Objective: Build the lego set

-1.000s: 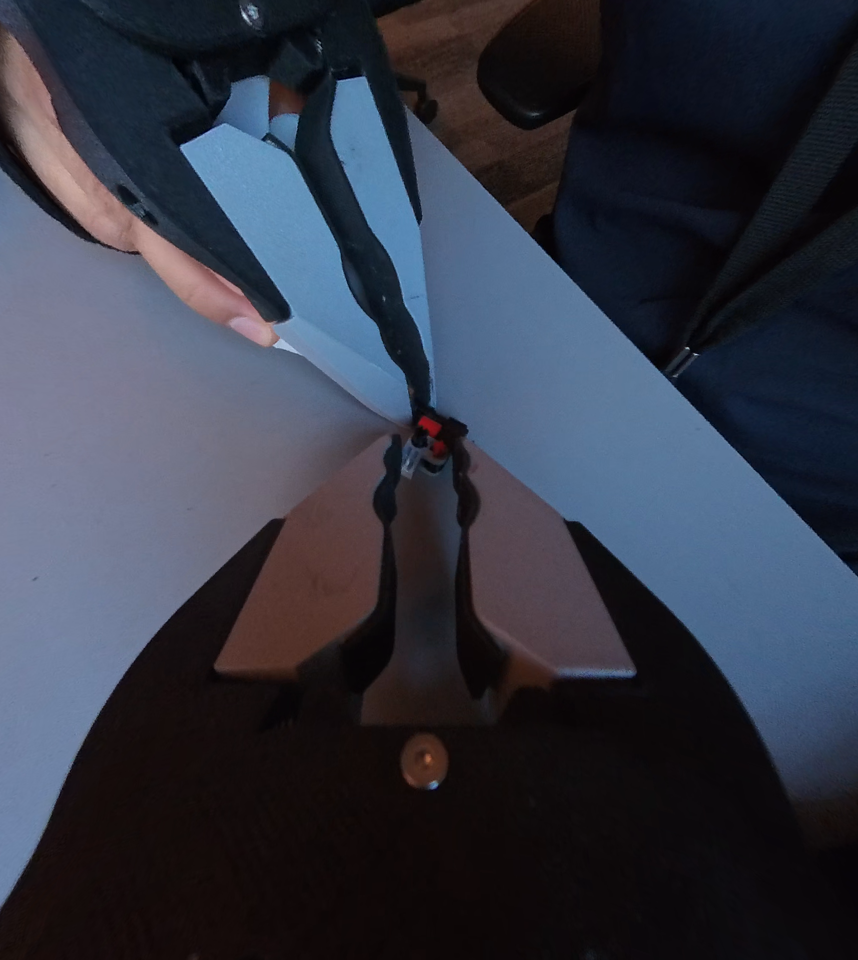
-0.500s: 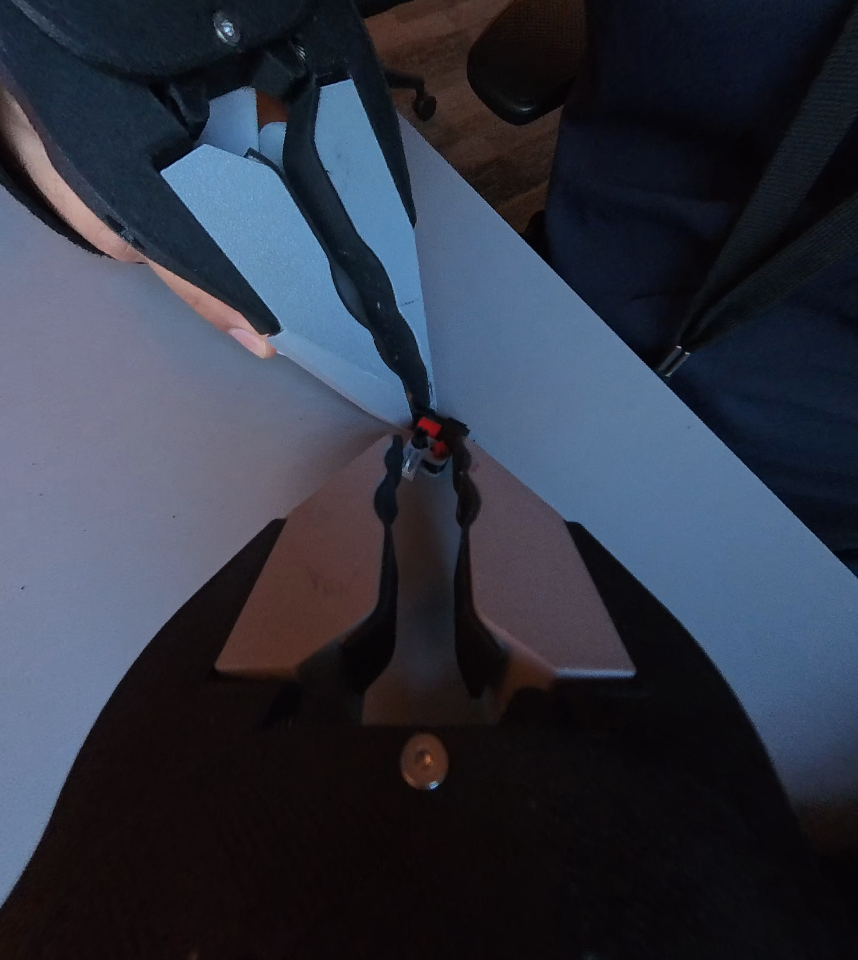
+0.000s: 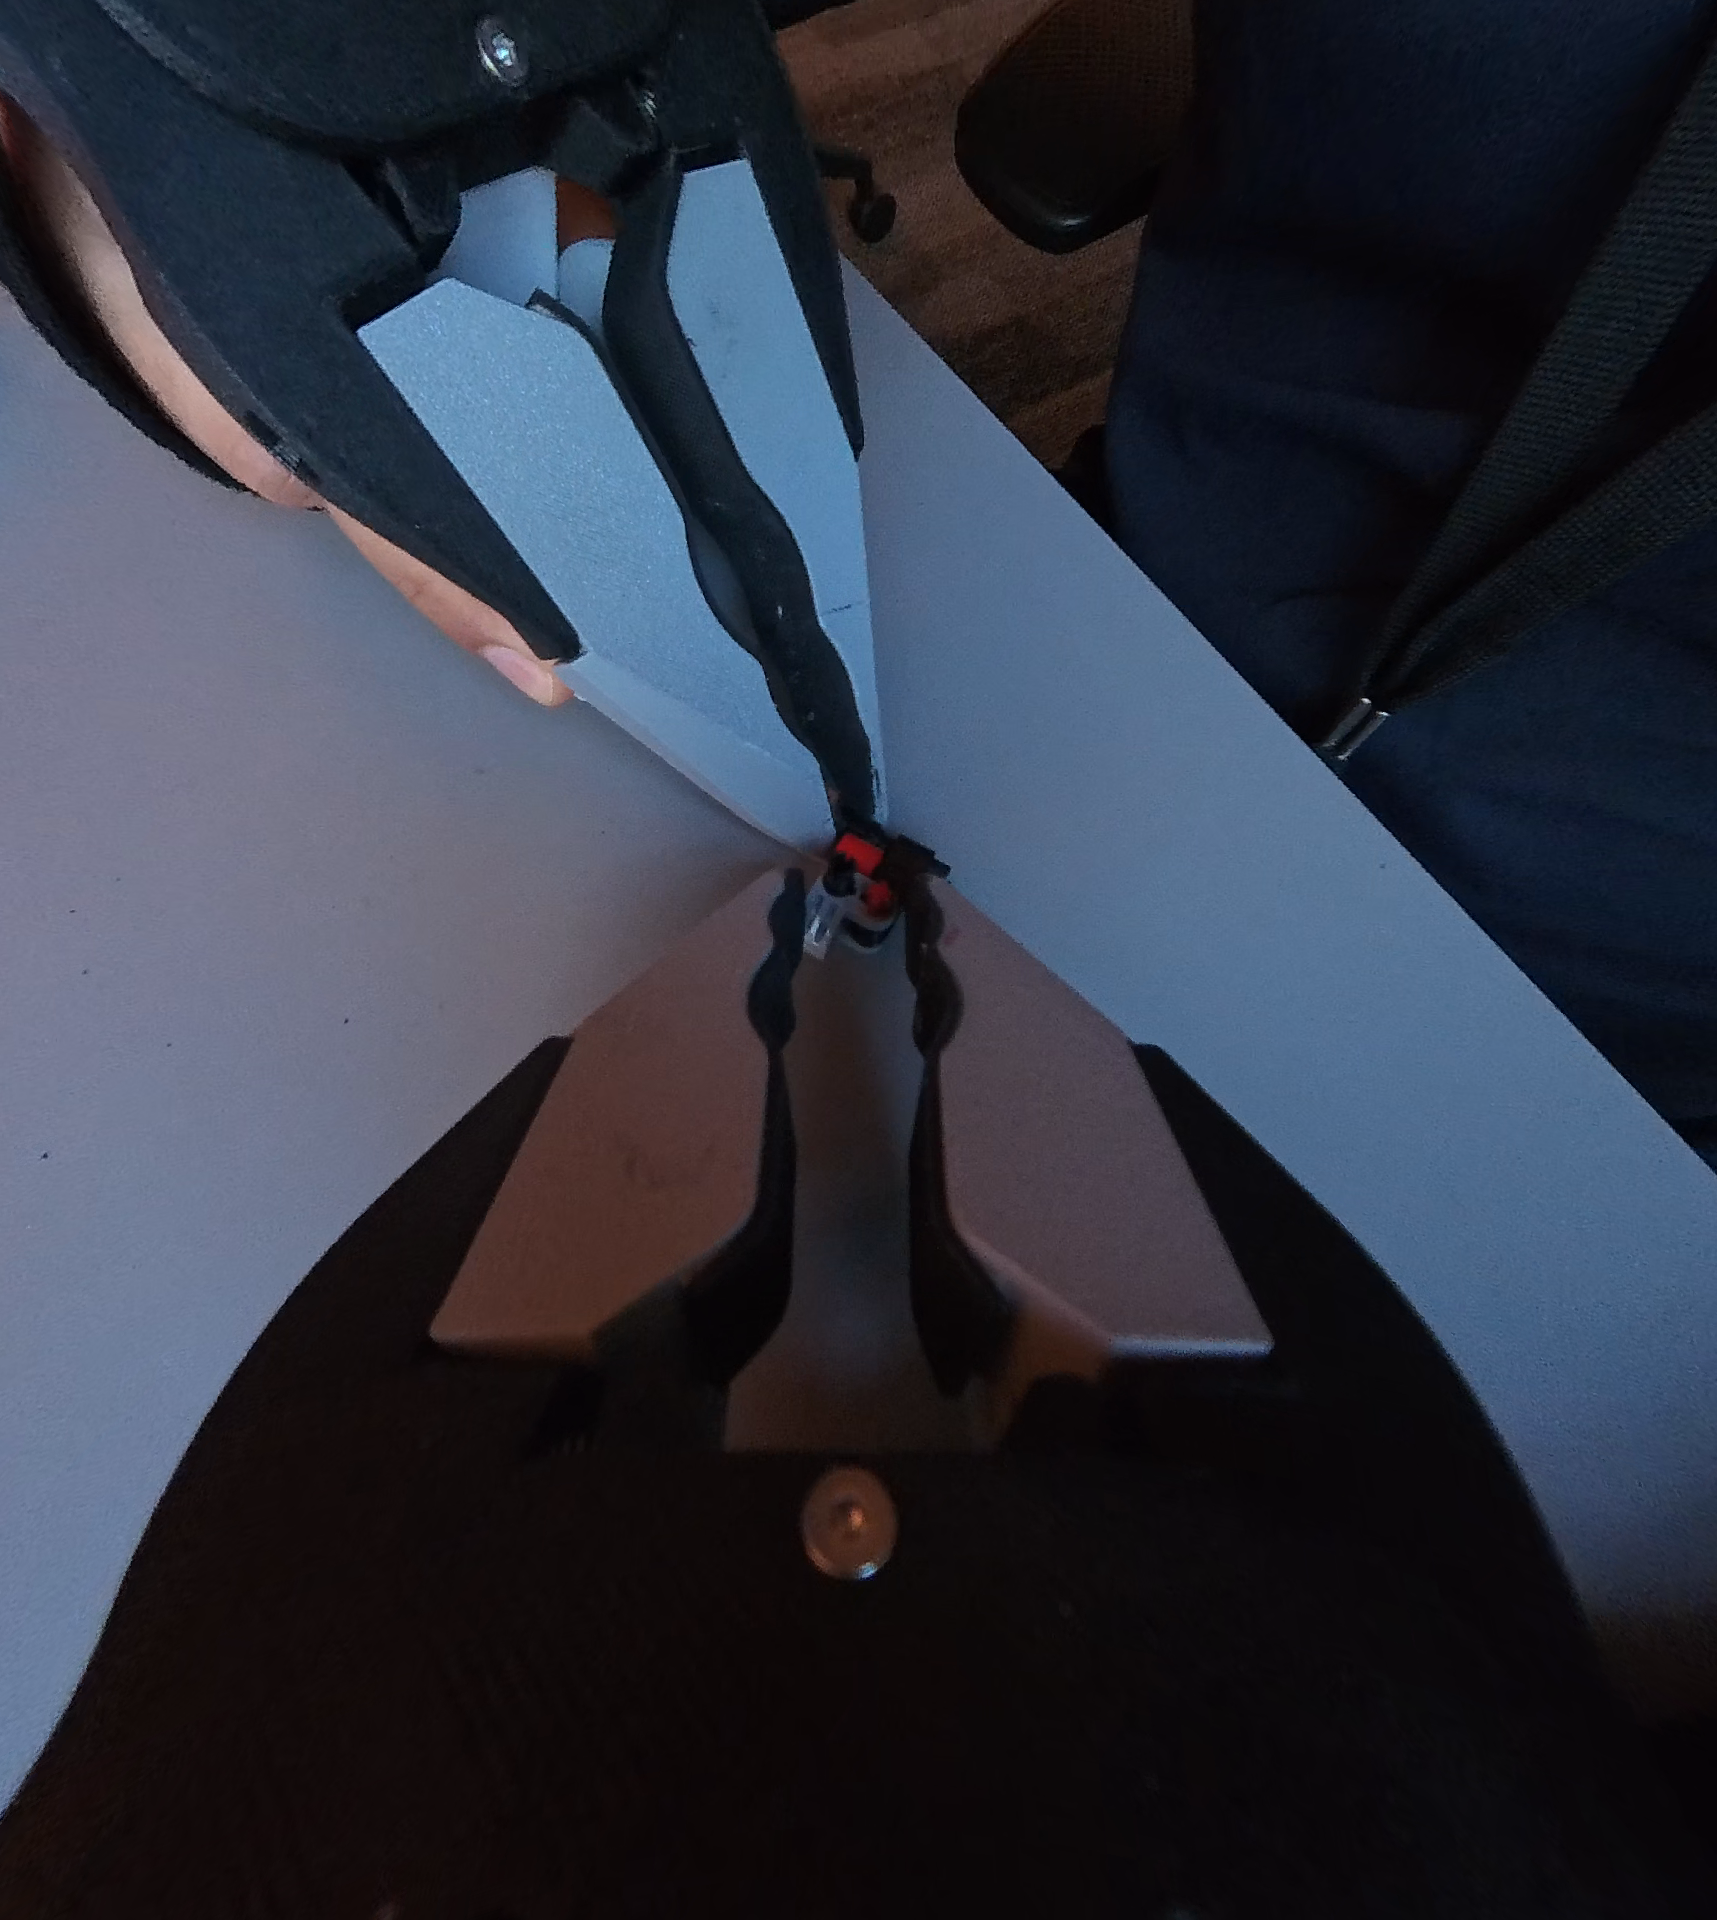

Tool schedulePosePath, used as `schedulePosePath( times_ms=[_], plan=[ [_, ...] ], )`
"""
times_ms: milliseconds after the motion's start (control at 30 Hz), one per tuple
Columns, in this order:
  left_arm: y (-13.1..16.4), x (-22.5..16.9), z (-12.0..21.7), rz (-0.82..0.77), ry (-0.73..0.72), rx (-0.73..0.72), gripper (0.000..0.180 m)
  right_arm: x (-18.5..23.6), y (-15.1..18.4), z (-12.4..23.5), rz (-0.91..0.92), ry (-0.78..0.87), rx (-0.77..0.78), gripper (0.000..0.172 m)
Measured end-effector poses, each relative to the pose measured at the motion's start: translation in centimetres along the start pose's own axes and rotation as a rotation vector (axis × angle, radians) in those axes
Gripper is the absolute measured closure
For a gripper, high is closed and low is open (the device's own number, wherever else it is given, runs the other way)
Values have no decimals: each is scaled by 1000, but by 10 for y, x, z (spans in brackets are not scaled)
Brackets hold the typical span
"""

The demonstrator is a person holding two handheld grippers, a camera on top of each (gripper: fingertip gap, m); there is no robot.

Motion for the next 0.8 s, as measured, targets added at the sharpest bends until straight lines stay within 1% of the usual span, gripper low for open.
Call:
schedulePosePath(
  times_ms=[300, 500, 567, 600, 700, 800],
  plan=[
    [0, 0, 0, 3, -1, 0, 164, 1, -1, 0, -18, 8, 3, 169],
    [1, -1, 1, 34, -22, 1, 163, -2, -2, 0, -83, -21, 0, 168],
    [3, 2, 4, 59, -96, 15, 163, -11, -1, 2, -179, -32, -1, 168],
    [5, 4, 6, 73, -156, 28, 163, -17, 2, 4, -224, -4, -8, 167],
    [9, 9, 10, 111, -310, 71, 164, -26, 7, 11, -278, 151, -38, 166],
    [9, 13, 12, 165, -440, 101, 165, -28, 10, 14, -235, 339, -50, 168]
  ],
)
Point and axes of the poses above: each gripper's, where its closed fingertips meet, z back along the fingers, y out of its underside, x = y × z across the jaws, the point moved 8 cm from there along z, back along the fingers, and after that the axes turned 15 degrees about -z, right-handed, at the moved point
